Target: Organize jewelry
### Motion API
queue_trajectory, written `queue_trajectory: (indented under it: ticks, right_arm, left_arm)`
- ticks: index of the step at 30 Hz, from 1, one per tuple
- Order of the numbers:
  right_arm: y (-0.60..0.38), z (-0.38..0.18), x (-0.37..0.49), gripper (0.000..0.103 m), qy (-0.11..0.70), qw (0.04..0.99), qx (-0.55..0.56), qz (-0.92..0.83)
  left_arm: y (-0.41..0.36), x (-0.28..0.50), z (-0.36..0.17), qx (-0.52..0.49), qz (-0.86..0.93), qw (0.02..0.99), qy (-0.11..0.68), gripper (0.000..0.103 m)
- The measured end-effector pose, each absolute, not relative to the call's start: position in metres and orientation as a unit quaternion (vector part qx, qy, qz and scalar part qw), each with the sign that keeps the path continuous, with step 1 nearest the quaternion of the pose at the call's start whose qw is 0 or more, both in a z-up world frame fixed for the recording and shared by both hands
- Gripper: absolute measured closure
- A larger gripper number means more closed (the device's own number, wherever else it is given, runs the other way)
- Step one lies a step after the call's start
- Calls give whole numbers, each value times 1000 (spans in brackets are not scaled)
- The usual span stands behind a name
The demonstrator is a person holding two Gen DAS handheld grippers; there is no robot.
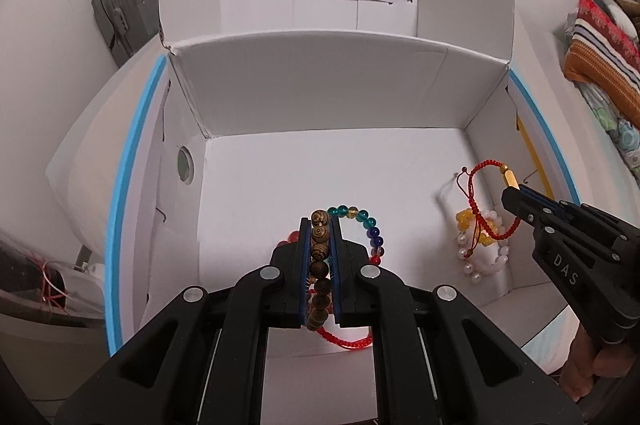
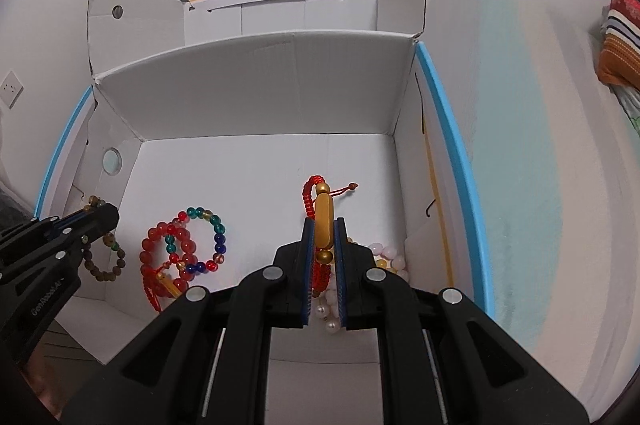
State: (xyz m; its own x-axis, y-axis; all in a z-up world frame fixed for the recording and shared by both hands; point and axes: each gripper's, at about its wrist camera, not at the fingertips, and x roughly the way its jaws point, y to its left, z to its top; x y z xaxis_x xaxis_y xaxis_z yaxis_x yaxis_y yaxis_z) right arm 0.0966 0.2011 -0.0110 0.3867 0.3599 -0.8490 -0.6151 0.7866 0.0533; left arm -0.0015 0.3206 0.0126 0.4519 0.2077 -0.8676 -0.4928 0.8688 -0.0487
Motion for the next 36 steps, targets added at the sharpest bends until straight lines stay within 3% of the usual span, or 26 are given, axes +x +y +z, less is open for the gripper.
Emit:
queue_trajectory:
  ticks: [5,8,10,13,19,28,36]
  right_arm:
    - [204,-13,99,93,471,819,-140,295]
    - [205,-11,96,90,470,819,-140,297]
    - [201,-6,92,68,461,825,-133,299]
    - [193,8,85,56,440,838,-123,298]
    - [176,34,67,33,404,857,-111,299]
    - [148,57,33,13,341,892,-113,275]
    - [128,59,5,8,317,904,-109,267]
  left_arm:
    - [324,-2,12,-153,213,837,480,94]
    - [326,-5,16,-155,218,838,475,87]
    - [325,-10,22,-156,221,842,467,68]
    - [319,-22,35,-146,235,852,445,46]
    - [303,-49,61,-120,250,875,397,13]
    - [279,-85,77,-99,265,893,351,6]
    - [271,-101,68,-113,256,895,348,6]
